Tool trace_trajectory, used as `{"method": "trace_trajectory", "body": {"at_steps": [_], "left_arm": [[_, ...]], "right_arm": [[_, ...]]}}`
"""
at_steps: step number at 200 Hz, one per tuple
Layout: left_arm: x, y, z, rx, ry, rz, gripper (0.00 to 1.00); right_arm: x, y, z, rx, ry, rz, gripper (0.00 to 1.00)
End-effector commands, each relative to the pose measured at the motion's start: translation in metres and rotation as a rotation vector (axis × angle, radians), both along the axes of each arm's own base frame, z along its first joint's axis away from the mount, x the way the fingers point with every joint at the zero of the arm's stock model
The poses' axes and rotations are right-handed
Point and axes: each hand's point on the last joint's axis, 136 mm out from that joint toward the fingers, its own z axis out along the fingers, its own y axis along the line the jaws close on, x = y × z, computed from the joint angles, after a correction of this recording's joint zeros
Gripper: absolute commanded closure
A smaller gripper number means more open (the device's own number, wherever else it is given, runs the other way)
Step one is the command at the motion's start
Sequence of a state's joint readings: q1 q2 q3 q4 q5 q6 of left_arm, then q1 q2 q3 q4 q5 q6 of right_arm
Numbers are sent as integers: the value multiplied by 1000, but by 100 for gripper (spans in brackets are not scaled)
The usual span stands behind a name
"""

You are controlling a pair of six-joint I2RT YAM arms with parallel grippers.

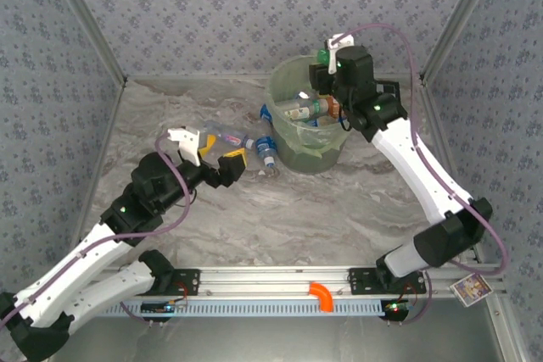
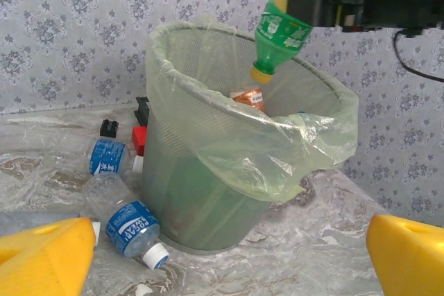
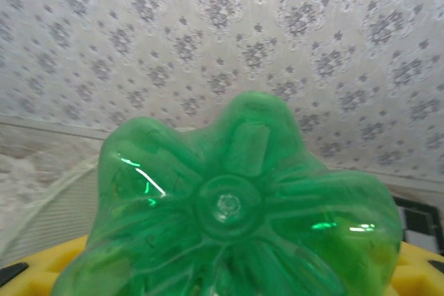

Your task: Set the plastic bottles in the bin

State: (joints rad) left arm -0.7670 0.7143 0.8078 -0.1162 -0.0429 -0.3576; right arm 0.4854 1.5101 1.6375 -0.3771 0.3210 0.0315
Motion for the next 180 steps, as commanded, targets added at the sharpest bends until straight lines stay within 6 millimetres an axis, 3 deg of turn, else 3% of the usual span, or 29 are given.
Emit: {"method": "trace_trajectory", "body": {"at_steps": [1,54,78,90,119,150,180], "left_arm": [[-4,6,9,-21,-12,13,0],[-8,10,8,-4,-6,7,0],[-10,13,6,8,-5,17,0],[-10,16,7,13,-8,25,0],[-9,18,5,22,-8,37,0],[-6,21,1,39,1,63,0],[1,26,-4,52,19,109,0]], "right_arm": [[13,-11,9,-228,-34,-58,50],[41,-1,-18,-447,-8,-73,51],[45,7,-30,-508,5,-78,43],[43,15,-35,-526,11,-62,36],[34,36,-38,-540,2,-30,0],[23,49,-30,-527,-9,-6,0],[10,49,-16,-431,-17,11,0]]}}
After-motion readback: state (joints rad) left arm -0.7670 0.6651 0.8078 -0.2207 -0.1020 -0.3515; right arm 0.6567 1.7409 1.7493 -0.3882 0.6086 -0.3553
